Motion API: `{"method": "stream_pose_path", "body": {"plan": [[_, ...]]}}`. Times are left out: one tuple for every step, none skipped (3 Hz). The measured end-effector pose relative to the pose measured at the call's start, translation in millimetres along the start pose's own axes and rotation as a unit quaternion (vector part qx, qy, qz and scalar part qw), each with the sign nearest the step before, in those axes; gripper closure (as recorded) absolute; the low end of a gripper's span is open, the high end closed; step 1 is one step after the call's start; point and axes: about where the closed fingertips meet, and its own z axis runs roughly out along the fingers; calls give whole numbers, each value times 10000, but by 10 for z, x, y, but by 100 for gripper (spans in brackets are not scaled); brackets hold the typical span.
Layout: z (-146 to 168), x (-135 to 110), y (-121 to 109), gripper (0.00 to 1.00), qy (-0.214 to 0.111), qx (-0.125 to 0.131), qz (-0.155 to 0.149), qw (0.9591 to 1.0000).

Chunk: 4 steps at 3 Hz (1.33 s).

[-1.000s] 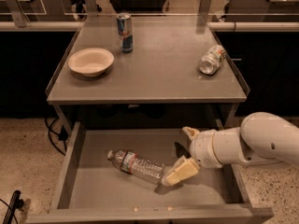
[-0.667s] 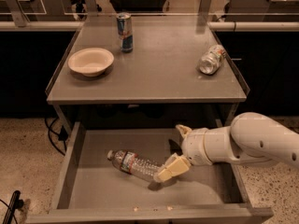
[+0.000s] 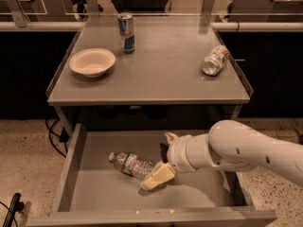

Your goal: Pick water bottle from top drawer and place on counter

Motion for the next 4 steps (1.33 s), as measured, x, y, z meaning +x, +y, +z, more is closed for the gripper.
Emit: {"method": "stream_pose_path", "body": {"plan": [[148,19,65,0,112,-65,-52,9999],[257,15,-52,0,139,21,-87,9999],[336,108,-184,0,222,150,-44,9996],[354,209,-197,0,253,127,105,9995]]}}
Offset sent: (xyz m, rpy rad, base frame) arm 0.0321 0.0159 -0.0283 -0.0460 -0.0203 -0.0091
